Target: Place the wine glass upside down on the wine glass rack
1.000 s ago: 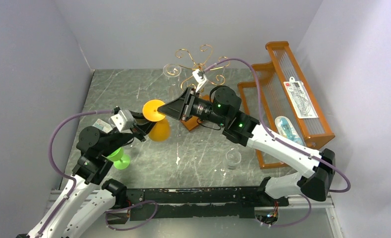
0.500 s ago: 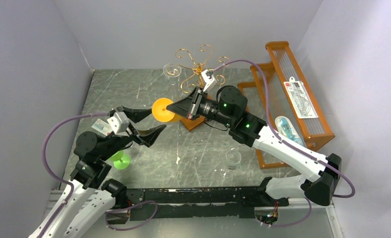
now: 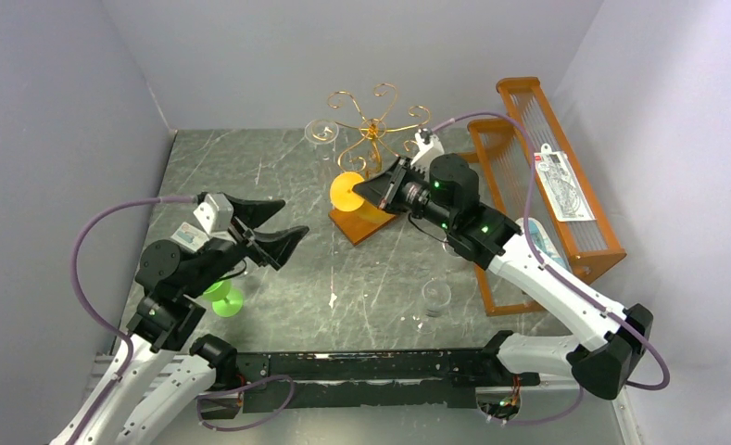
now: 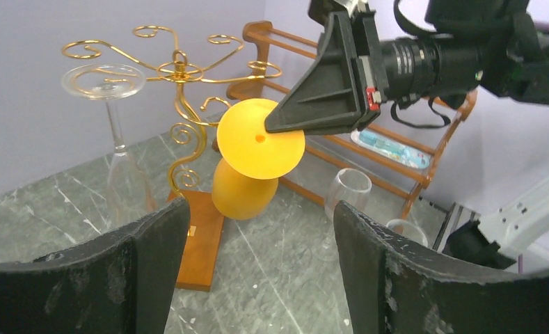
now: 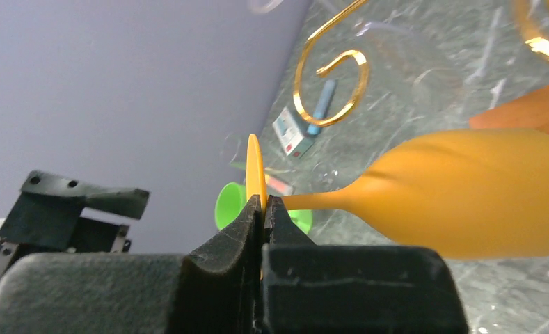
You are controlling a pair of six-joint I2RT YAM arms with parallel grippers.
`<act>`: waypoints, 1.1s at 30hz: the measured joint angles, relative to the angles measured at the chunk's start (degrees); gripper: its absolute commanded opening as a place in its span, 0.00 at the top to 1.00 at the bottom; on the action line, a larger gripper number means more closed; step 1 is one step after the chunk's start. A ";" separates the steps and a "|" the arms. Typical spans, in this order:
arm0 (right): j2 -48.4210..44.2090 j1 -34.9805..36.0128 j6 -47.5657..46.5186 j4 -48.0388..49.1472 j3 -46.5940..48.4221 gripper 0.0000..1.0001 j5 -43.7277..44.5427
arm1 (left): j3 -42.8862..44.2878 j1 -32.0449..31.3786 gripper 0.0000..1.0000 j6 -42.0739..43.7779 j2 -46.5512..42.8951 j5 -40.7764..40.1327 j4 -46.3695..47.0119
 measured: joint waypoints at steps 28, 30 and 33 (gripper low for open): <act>2.80 -8.57 2.93 7.93 1.07 1.00 4.72 | 1.42 -0.02 0.03 -11.37 1.64 -13.38 -3.74; 3.82 -8.74 3.23 8.41 1.53 1.00 3.58 | 1.42 -0.02 0.03 -11.37 2.05 -13.42 -4.26; 5.40 -8.85 3.78 9.22 2.08 1.00 1.68 | 1.42 -0.02 0.03 -11.39 2.08 -13.49 -4.87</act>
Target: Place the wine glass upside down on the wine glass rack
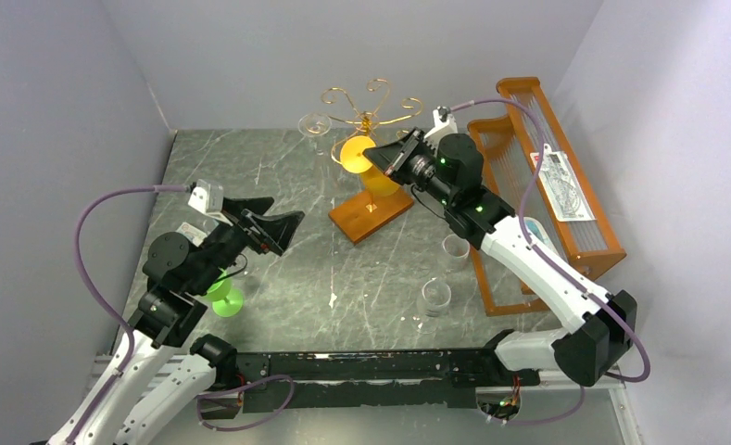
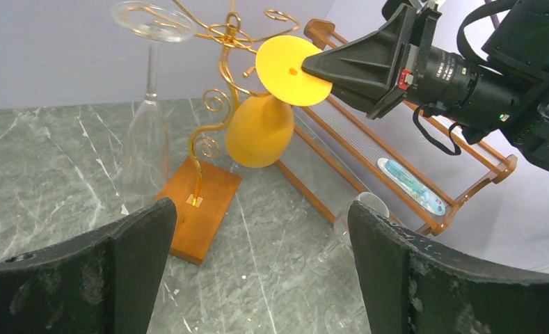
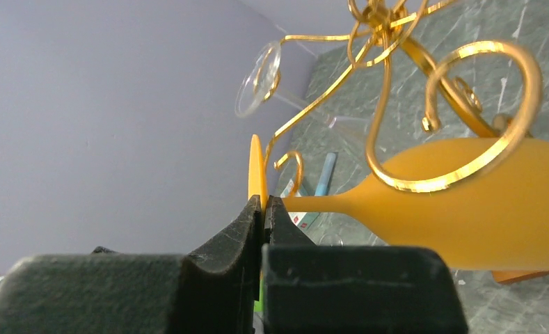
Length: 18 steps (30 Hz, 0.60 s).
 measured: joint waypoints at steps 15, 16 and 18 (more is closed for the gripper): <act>-1.60 -0.04 4.63 2.16 -0.90 1.00 -0.87 | 0.00 0.00 0.03 -0.20 -0.46 -1.44 -0.74; -2.03 -0.04 4.81 2.14 -0.92 1.00 -0.50 | 0.00 0.00 0.03 -0.20 -0.31 -1.44 -0.72; -2.73 -0.09 5.09 1.97 -0.92 1.00 0.17 | 0.00 0.00 0.03 -0.22 0.04 -1.46 -0.72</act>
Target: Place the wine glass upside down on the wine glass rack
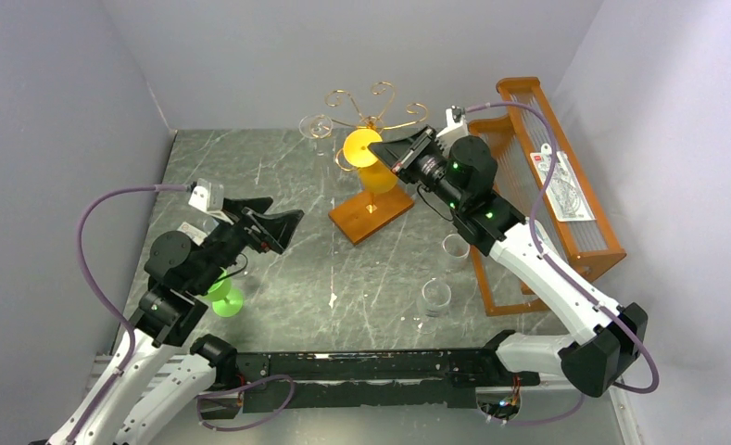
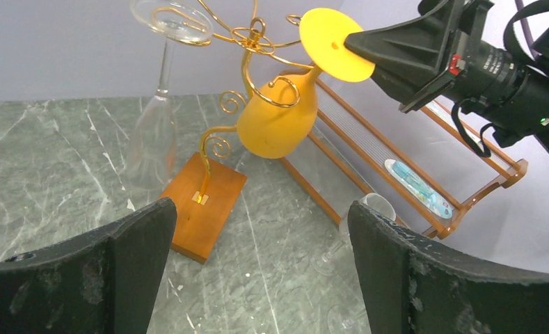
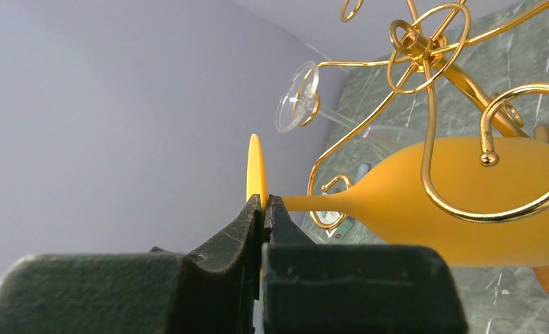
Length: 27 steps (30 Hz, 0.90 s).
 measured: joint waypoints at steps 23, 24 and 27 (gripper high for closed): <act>3.23 -0.07 1.38 -3.93 2.19 1.00 0.70 | 0.00 0.00 0.03 -0.83 1.75 -0.63 -0.02; 3.23 -0.07 1.46 -4.24 2.25 1.00 0.81 | 0.00 0.00 0.03 -0.85 1.95 -0.63 -0.02; 3.23 -0.07 1.95 -4.98 2.45 1.00 1.07 | 0.00 0.00 0.03 -1.22 2.60 -0.63 -0.02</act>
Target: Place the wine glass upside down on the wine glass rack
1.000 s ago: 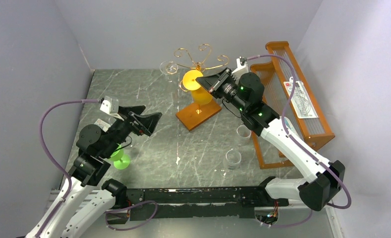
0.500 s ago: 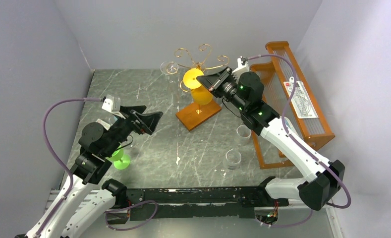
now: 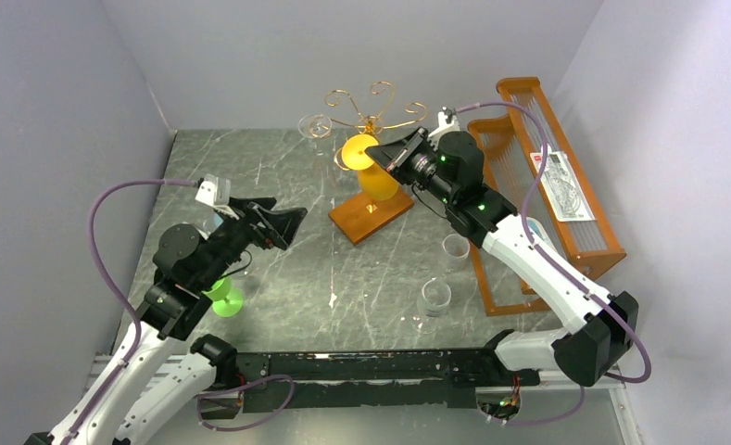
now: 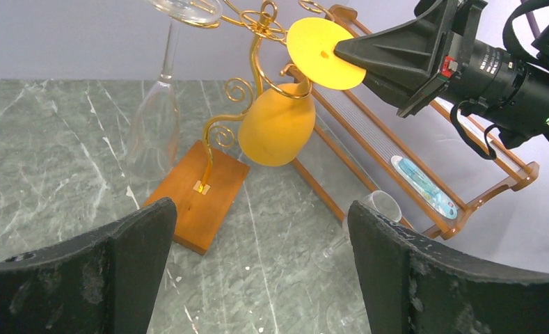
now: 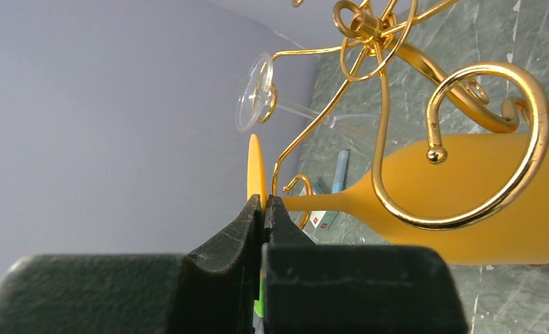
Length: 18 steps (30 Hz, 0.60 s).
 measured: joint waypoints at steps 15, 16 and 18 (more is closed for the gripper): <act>-2.93 -0.20 6.08 -1.49 -0.87 1.00 1.03 | 8.98 0.00 0.18 -21.42 14.86 5.90 4.24; -3.23 -0.20 6.27 -1.33 -1.22 1.00 1.03 | 9.40 0.00 0.22 -23.43 16.59 7.15 5.66; -3.69 -0.20 6.60 -1.16 -1.79 1.00 1.03 | 9.70 0.00 0.31 -27.47 20.61 10.08 9.09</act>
